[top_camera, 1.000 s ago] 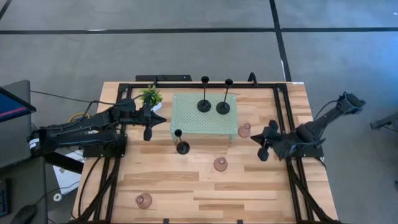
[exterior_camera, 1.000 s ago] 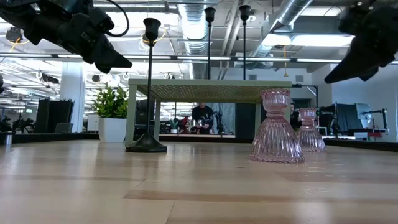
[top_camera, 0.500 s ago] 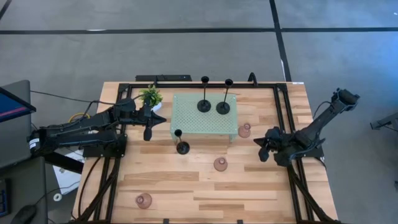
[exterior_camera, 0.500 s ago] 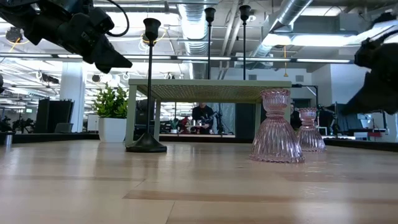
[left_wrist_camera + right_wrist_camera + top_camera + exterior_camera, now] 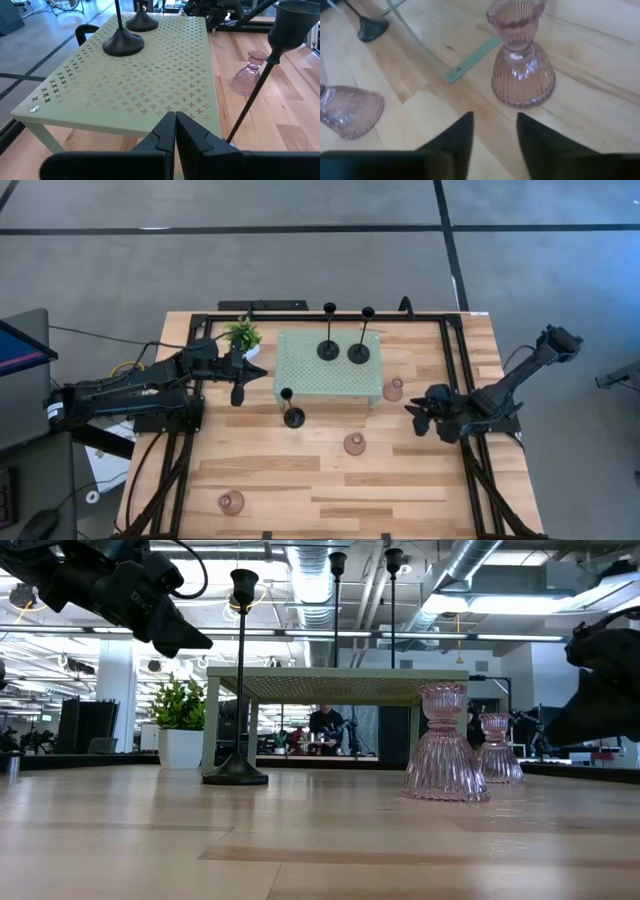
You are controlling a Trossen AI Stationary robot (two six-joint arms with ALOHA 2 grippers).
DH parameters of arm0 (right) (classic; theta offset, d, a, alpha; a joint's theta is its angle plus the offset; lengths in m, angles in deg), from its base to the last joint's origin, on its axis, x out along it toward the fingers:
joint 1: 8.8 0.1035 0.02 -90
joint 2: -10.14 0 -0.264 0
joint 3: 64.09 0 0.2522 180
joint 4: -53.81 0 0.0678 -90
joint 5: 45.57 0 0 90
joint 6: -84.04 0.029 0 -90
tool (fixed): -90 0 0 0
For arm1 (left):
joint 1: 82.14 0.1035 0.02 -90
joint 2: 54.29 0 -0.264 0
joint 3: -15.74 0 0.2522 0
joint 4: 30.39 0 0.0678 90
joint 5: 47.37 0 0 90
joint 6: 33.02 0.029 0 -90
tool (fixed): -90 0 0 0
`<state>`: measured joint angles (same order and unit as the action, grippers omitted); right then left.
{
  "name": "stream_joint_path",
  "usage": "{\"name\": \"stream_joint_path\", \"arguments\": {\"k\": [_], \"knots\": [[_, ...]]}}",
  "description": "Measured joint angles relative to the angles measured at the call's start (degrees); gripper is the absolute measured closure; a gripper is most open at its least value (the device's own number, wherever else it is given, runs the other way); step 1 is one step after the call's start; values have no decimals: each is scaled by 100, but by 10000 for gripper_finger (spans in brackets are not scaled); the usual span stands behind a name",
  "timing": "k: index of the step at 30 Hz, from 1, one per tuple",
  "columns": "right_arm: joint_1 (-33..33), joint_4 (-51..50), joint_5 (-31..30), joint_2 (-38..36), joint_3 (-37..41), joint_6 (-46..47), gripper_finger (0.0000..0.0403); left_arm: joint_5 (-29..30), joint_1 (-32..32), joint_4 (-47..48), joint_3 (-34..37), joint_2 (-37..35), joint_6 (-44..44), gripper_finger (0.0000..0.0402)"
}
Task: Pick & Place candle stick holders
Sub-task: Put the top right pink glass candle holder on the shelf aligned with the left black candle holder
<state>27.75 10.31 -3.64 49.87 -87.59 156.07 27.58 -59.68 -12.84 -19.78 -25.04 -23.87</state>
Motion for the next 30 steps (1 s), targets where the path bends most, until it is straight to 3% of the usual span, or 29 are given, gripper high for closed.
{"name": "stream_joint_path", "arguments": {"k": [5,10,30], "knots": [[-490,318,-46,47,0,-470,156,-2,2,0,0,0,2,389],[-1013,664,-45,366,0,-791,111,0,2,0,0,1,0,389],[-2131,2931,2,2197,0,-1534,101,-1,2,0,0,1,0,389]]}}
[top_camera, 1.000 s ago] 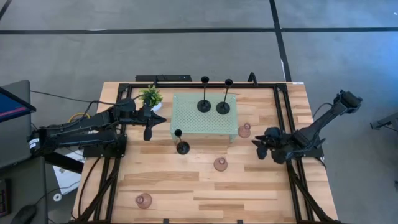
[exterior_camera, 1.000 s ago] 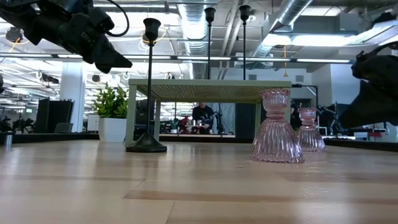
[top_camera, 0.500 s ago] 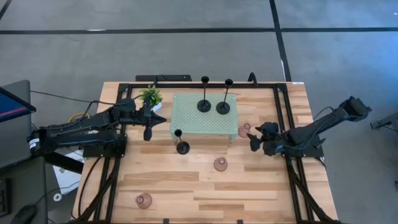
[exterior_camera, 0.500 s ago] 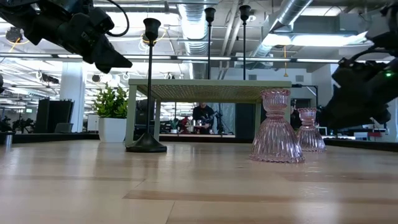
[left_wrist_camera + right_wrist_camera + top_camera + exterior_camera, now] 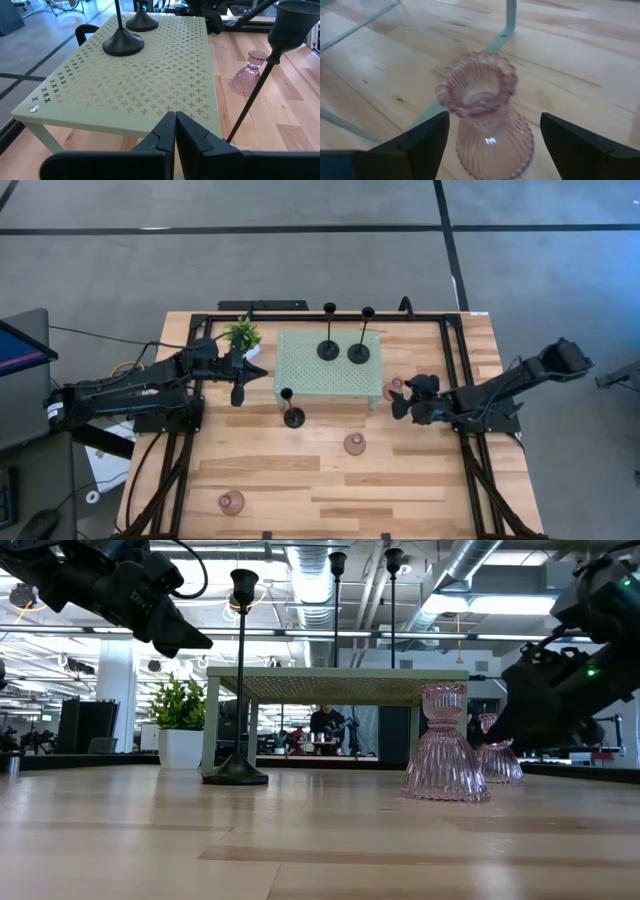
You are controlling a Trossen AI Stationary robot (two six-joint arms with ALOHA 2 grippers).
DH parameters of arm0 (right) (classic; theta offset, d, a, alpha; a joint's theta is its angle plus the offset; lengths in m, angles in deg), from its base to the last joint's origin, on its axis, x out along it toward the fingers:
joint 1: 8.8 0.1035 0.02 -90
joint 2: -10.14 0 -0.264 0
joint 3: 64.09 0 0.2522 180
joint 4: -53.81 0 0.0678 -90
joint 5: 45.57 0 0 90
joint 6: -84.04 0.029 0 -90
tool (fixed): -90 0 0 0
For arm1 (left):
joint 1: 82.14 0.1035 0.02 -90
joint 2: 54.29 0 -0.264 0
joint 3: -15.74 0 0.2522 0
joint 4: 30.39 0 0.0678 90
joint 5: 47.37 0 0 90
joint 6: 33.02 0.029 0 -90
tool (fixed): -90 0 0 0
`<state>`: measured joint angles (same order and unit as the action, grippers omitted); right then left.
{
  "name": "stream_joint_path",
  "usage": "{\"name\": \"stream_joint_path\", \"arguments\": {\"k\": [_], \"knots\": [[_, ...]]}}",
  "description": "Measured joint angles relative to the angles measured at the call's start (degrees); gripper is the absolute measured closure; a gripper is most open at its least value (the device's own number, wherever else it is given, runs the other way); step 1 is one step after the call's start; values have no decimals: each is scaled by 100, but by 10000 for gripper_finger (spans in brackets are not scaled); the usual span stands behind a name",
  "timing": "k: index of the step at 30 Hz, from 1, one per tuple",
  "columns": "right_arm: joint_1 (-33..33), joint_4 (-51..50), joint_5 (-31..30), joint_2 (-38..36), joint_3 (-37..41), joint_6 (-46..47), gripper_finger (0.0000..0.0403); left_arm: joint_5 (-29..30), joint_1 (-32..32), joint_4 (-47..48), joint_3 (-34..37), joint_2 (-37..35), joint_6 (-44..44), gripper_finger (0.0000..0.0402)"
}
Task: Pick & Place candle stick holders
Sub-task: Put the top right pink glass candle holder on the shelf aligned with the left black candle holder
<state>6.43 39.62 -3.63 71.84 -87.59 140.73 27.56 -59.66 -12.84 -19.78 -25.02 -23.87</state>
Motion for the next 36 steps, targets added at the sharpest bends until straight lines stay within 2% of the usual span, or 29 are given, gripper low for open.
{"name": "stream_joint_path", "arguments": {"k": [7,14,21,29,36], "knots": [[-242,983,-12,470,0,-766,101,0,0,1,0,5,0,389],[-460,1135,-31,676,-2,-870,108,0,0,2,0,5,0,389],[-490,1132,-43,673,-2,-870,167,1,0,2,0,5,0,389],[-476,1141,-141,647,-14,-966,282,-1,-2,2,0,5,-7,389],[-438,824,18,152,-2,-1356,287,1,0,2,0,5,-39,389]]}}
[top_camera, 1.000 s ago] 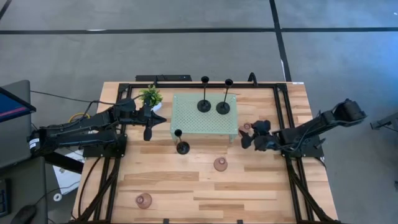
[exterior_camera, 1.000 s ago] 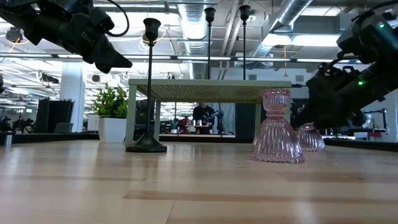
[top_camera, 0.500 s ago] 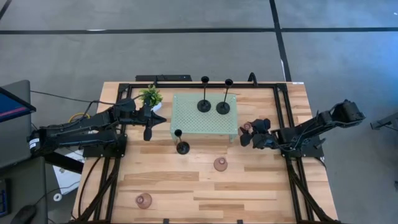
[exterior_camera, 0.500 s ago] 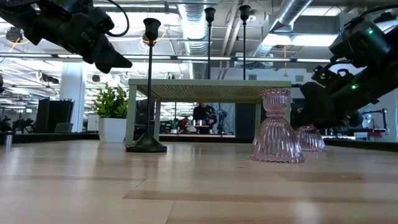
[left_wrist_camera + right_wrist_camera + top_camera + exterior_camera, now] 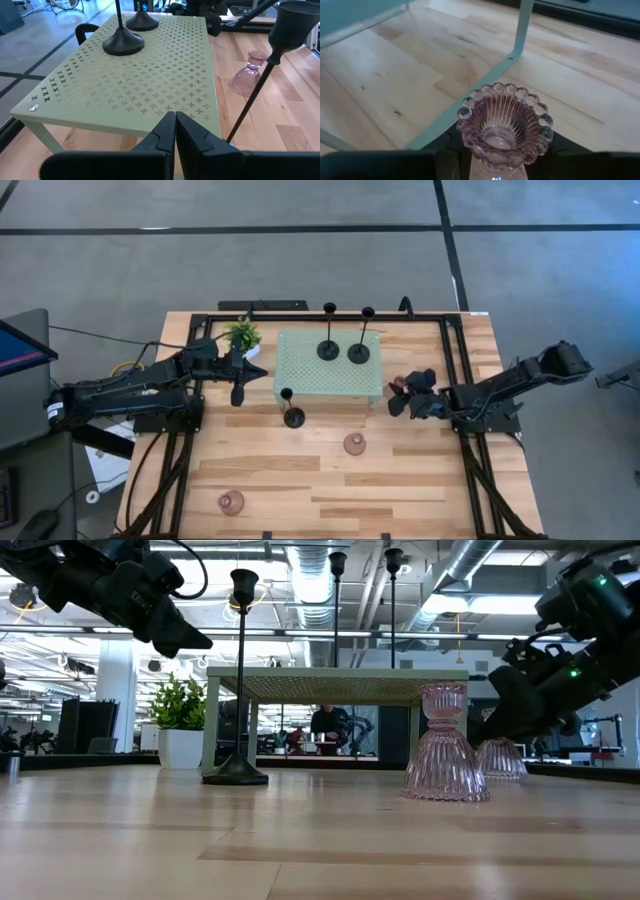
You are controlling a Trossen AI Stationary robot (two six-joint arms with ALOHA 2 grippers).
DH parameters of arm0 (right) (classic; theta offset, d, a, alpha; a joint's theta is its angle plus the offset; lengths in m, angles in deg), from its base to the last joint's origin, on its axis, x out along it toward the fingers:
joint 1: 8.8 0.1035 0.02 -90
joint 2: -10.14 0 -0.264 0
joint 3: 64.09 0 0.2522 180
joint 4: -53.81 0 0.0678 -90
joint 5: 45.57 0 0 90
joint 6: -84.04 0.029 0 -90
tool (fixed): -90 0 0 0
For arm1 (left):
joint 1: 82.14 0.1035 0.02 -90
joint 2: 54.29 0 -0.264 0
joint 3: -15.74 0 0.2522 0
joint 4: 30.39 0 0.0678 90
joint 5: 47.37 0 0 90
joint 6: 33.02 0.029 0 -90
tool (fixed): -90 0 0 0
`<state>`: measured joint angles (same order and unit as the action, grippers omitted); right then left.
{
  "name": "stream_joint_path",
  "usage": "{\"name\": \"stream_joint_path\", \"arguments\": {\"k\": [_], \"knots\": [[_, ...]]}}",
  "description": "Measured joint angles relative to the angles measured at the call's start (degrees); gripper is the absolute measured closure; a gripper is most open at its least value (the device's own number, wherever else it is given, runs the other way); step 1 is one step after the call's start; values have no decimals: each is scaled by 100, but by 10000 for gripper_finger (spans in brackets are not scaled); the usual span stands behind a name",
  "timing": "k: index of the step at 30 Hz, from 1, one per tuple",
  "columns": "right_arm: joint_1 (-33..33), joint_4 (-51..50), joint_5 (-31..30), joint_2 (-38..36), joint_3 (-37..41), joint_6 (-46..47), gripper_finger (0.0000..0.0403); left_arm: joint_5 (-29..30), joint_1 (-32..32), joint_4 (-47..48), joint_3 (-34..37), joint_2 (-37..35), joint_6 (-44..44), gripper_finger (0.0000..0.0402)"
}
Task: Pick & Place candle stick holders
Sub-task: Put the top right pink glass candle holder on the shelf aligned with the left black candle holder
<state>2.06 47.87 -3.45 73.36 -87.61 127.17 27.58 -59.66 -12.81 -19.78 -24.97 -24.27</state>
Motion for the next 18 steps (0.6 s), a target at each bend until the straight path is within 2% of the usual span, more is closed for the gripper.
{"name": "stream_joint_path", "arguments": {"k": [4,8,13,18], "knots": [[-15,-596,-7,-615,-10,-4,287,0,-2,2,0,0,0,389],[-15,-1910,-20,-1305,-381,-4,287,0,0,2,0,0,0,389],[-15,-3864,-100,-1961,-1309,-21,287,-2,-2,2,0,0,0,389],[-13,-5260,-261,-2134,-2394,-42,287,-1,0,2,0,0,-2,389]]}}
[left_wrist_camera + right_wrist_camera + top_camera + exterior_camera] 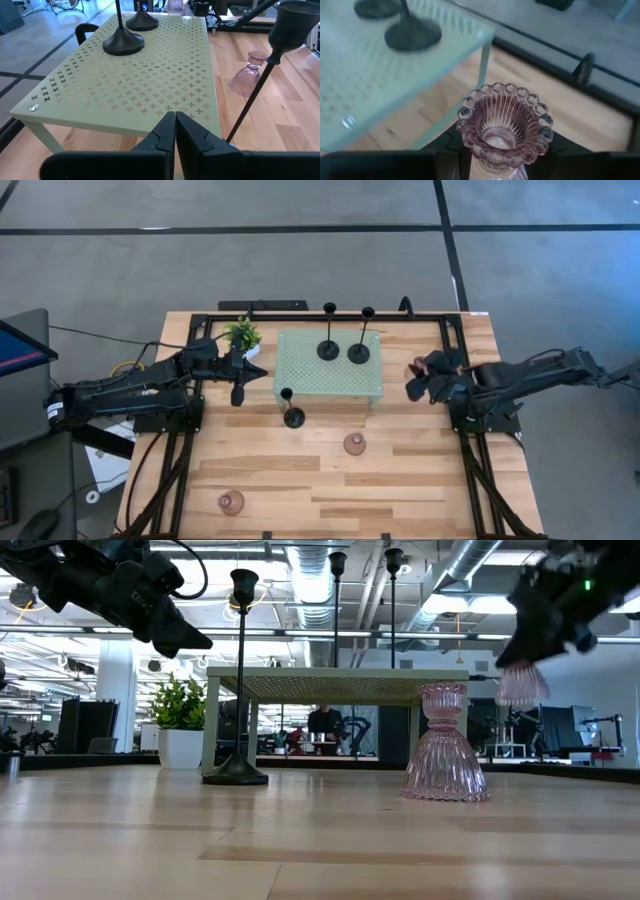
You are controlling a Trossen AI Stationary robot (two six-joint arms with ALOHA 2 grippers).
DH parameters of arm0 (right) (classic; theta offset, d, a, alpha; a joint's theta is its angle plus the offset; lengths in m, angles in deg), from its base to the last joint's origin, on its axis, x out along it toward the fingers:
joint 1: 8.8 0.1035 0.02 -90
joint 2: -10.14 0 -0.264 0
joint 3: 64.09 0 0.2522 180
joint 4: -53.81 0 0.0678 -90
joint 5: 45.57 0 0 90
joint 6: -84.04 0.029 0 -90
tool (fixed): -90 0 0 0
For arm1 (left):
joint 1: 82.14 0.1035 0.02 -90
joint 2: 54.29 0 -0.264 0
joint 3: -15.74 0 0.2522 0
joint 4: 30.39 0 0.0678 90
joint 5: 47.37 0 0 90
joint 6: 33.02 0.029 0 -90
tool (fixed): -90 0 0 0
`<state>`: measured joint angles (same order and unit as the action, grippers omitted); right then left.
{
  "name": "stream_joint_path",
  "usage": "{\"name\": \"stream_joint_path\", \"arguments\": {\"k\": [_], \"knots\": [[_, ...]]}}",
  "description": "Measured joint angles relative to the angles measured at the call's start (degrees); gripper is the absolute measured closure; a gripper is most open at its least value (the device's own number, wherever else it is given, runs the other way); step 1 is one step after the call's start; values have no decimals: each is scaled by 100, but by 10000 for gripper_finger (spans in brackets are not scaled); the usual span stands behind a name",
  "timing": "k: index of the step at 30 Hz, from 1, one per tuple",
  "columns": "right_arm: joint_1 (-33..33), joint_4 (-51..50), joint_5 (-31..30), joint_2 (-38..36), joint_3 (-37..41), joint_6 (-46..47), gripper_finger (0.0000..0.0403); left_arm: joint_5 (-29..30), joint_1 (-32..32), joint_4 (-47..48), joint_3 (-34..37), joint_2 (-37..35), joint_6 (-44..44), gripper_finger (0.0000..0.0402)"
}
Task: Pick & Place candle stick holders
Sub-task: Put the top right pink glass candle holder on the shelf aligned with the left black candle holder
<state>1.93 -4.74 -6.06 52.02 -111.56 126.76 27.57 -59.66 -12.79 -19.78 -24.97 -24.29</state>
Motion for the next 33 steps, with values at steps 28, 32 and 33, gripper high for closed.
{"name": "stream_joint_path", "arguments": {"k": [28,32,33], "knots": [[-494,4551,2470,2131,-1048,-3123,287,1,-1,-2,0,0,0,389],[-768,5078,2962,2437,-1048,-3281,287,1,-2,-2,0,0,0,389],[-838,5162,3080,2499,-1048,-3282,287,-1,-2,-2,0,0,0,389]]}}
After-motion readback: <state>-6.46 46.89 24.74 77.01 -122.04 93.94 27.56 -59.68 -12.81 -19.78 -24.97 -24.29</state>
